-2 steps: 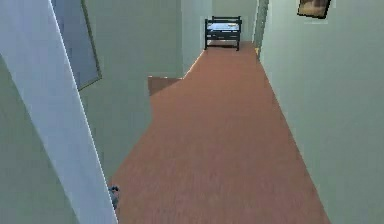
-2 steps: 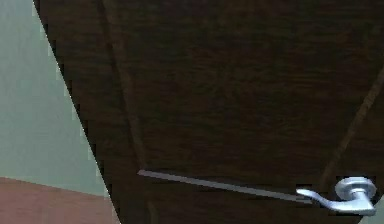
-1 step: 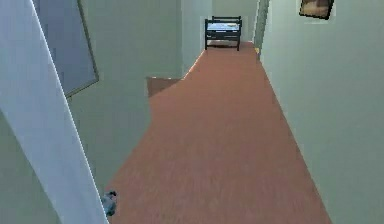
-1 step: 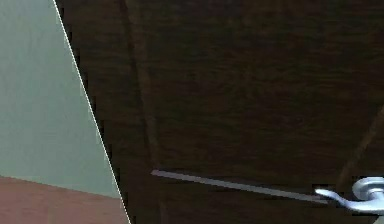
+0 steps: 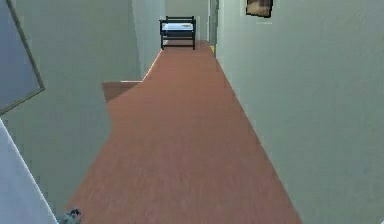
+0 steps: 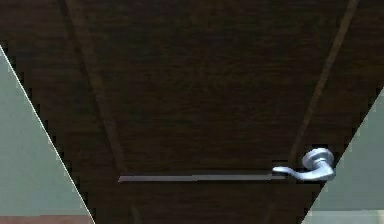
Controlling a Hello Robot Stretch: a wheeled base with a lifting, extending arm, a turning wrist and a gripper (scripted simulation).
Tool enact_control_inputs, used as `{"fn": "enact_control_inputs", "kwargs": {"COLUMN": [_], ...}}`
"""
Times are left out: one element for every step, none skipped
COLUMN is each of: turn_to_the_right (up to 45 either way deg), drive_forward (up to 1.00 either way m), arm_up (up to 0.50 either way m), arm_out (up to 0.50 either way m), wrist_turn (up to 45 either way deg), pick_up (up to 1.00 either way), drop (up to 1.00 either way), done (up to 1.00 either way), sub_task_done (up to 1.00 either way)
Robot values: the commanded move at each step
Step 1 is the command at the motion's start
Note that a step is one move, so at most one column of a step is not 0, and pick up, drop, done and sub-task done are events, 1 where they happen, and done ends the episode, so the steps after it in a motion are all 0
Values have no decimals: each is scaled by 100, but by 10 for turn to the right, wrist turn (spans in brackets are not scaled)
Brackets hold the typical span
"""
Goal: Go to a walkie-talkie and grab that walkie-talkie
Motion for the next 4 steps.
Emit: {"fn": "enact_control_inputs", "kwargs": {"turn_to_the_right": [0,0,0,30], "drive_forward": [100,100,100,0], "arm_up": [0,0,0,0], "arm_out": [0,0,0,0], "wrist_turn": [0,0,0,0], "pick_up": [0,0,0,0], "drop": [0,0,0,0], "done": [0,0,0,0], "sub_task_done": [0,0,0,0]}}
